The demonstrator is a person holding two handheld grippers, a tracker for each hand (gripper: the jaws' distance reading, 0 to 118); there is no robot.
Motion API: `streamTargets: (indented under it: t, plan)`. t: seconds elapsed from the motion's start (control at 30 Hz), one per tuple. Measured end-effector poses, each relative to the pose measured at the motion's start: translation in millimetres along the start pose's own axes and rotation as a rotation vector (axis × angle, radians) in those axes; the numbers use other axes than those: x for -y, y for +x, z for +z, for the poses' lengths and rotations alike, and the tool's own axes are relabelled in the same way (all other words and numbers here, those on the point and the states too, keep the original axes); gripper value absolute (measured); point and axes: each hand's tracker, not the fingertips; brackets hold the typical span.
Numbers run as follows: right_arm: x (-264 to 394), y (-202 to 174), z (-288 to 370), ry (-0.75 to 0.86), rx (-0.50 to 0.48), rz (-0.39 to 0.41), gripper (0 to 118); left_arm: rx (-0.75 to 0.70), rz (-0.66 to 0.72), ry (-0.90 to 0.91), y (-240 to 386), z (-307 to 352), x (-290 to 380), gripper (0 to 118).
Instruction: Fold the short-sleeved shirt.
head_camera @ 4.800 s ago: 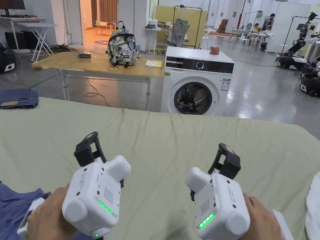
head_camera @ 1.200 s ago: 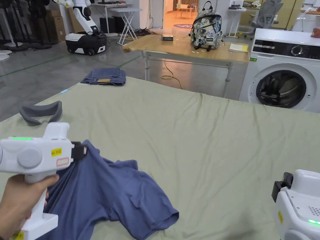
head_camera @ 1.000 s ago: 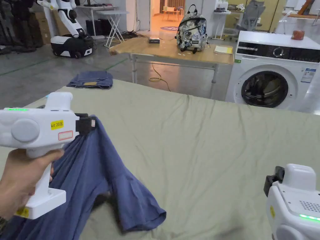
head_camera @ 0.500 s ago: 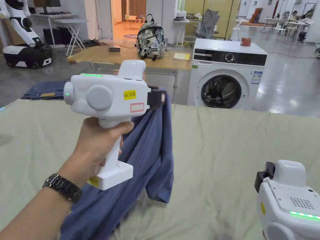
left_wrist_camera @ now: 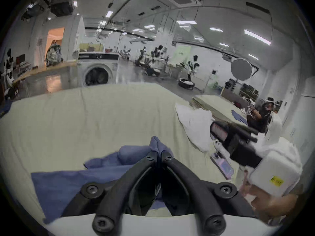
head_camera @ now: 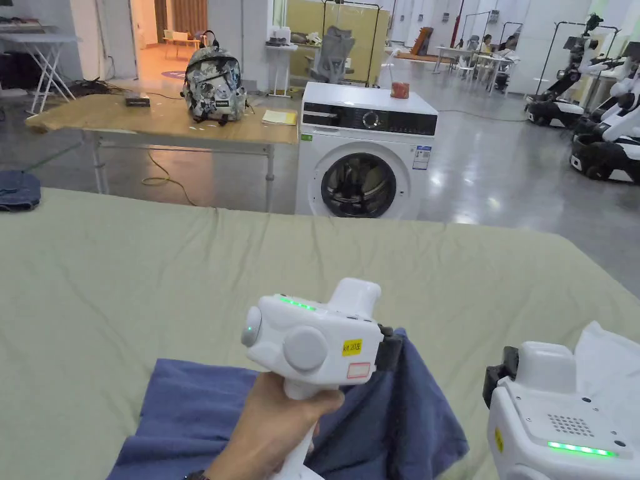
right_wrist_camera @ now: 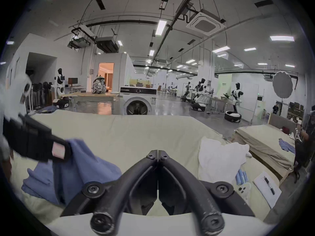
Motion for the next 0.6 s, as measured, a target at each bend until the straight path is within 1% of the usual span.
streamTargets:
  t: [0.07,0.1,0.13,0.2,0.23,0.27,0.33,0.43,0.47,0.5,0.53,0.57,0.6]
  plan:
    - [3.4,1.2,-2.2,-0.014,-0.001,-0.003,0,0.015,0.029,-0.014,-2.0,-5.5,13.5,0]
    - [4.8,1.0,-3.2,-0.021,-0.002,-0.001,0,0.007,0.037,-0.015,4.5,-1.4,19.2,3]
    - [5.6,0.1,-3.2,-0.025,-0.003,0.000,0,0.002,0.041,-0.014,4.3,1.9,22.0,11]
    - [5.4,-1.3,-3.6,-0.028,-0.007,0.002,0,-0.002,0.043,0.001,0.9,12.9,24.1,48]
    - [4.6,-2.2,-3.8,-0.028,-0.013,-0.002,0,-0.007,0.059,0.017,-18.1,16.6,20.3,65]
    - [3.4,-3.8,-2.9,-0.026,-0.019,-0.004,0,-0.015,0.068,0.040,-23.8,24.2,18.6,71]
    - [-0.7,-8.5,-2.9,-0.021,-0.029,-0.007,0,-0.056,0.090,0.110,-36.8,47.3,14.5,71]
    - [-7.6,-18.7,-1.3,-0.007,-0.053,-0.012,0,-0.167,0.100,0.167,-49.9,86.4,16.6,70]
    - [-9.7,-22.2,-1.0,-0.003,-0.063,-0.017,0,-0.194,0.097,0.178,-56.6,96.9,20.0,67]
    - [-11.5,-26.1,-0.6,0.002,-0.072,-0.022,0,-0.228,0.094,0.188,-59.9,107.9,25.2,55]
    - [-12.7,-30.4,0.4,0.006,-0.082,-0.027,0,-0.268,0.093,0.193,-65.4,116.8,31.0,37]
    - [-13.8,-34.0,0.8,0.010,-0.092,-0.030,0,-0.308,0.088,0.177,-70.2,122.9,36.7,10]
    - [-14.6,-38.6,0.8,0.012,-0.101,-0.031,0,-0.353,0.086,0.165,-76.1,129.0,44.3,2]
